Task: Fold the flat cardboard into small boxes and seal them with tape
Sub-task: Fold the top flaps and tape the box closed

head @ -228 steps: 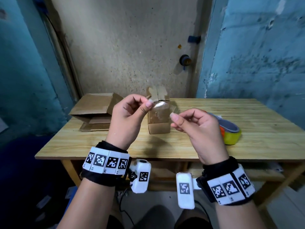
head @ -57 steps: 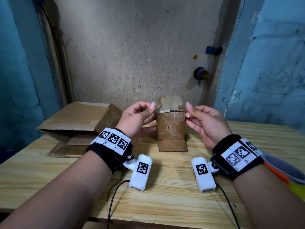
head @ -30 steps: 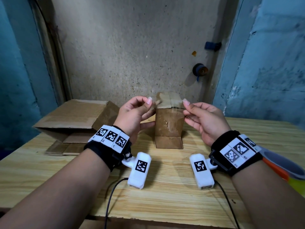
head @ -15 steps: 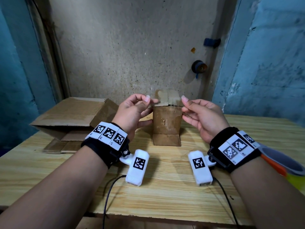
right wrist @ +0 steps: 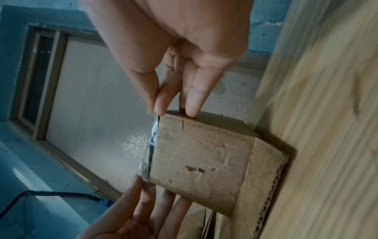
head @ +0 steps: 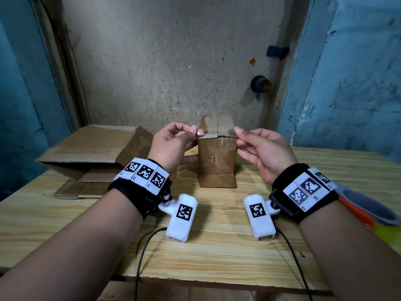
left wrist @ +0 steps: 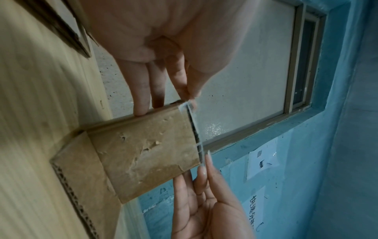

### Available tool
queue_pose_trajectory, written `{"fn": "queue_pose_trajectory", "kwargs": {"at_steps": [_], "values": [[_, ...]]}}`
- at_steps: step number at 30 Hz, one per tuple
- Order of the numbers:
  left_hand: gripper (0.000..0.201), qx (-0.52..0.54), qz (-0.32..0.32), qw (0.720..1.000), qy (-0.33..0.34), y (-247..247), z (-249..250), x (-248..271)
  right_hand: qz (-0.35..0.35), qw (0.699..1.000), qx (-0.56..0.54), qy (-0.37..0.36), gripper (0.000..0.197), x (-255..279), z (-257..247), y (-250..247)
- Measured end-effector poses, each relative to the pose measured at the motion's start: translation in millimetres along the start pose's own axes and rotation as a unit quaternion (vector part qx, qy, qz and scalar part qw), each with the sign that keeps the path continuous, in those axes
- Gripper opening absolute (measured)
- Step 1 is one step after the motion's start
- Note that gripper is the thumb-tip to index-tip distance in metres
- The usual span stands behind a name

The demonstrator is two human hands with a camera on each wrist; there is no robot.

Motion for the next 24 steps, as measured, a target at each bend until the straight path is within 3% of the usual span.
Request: {"fn": "queue_pose_trajectory", "kwargs": {"at_steps": [20, 24], "values": [[0.018, 0.034, 0.099, 0.995, -0.001, -7.9, -1.9, 6.3, 0.012, 1.0, 0.01, 0.004, 0.016, 0.1, 2.9, -0.3], [0.039, 0.067, 0.115, 0.99, -0.051, -11.5, -11.0, 4.4, 0.008, 1.0, 0.008, 0.007, 0.017, 0.0, 3.1, 1.2]]}}
Point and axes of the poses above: each hand's wrist, its own x-axis away from the middle knuckle, its own y-axis out of the palm, z = x × y, the point moved 10 cm from there along -x, towards the middle knuckle, and after that the axes turned 7 degrees about z, right-handed, at the moved point
